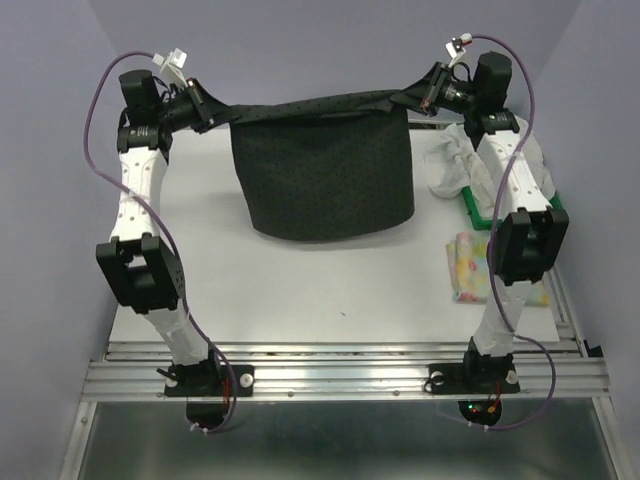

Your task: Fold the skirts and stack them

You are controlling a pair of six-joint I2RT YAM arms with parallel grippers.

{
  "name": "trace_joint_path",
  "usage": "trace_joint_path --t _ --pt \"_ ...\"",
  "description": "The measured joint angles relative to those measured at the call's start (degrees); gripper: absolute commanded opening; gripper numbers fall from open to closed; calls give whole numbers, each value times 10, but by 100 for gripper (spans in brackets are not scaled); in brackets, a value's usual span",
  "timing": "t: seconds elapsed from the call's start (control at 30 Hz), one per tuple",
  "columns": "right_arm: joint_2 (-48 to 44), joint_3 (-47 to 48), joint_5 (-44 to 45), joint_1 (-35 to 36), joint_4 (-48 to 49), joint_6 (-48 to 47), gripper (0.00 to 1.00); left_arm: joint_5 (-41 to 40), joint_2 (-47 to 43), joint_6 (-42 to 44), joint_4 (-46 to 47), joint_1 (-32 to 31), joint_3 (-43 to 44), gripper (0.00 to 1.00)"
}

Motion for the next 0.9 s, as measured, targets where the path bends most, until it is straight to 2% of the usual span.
trace_joint_path --t 0.07,0.2,0.27,0.37,0.43,0.5,0.53,0.63,0.7,0.77,0.83,0.9 --pt "66 70 8 0 -3 0 1 -6 78 8 3 -4 91 0" --pt "185 244 26 5 -25 3 1 -20 132 37 -8 -9 176 0" --pt "194 261 30 7 -23 5 1 -23 133 52 -9 -9 197 0" --pt "160 224 29 8 -2 1 1 -24 114 78 -6 -9 196 0" --pt "94 120 24 7 10 -18 1 -25 82 114 -1 -9 151 0" --pt "42 39 17 8 7 -43 1 -30 30 151 -5 -9 62 0" --pt "6 -33 12 9 8 -72 1 -35 2 181 -14 -10 1 6" --pt "-41 -160 -4 19 -33 -138 1 -52 -28 250 -44 -10 -124 14" --pt "-25 -213 -9 32 -81 -219 1 -79 -10 297 -70 -9 -199 18" --pt "16 -241 -4 50 -142 -282 1 -109 34 332 -95 -8 -260 26" --pt "61 -271 8 69 -198 -327 1 -140 73 355 -117 -3 -314 35" --pt "87 -312 20 75 -242 -358 1 -173 89 373 -149 7 -353 37"
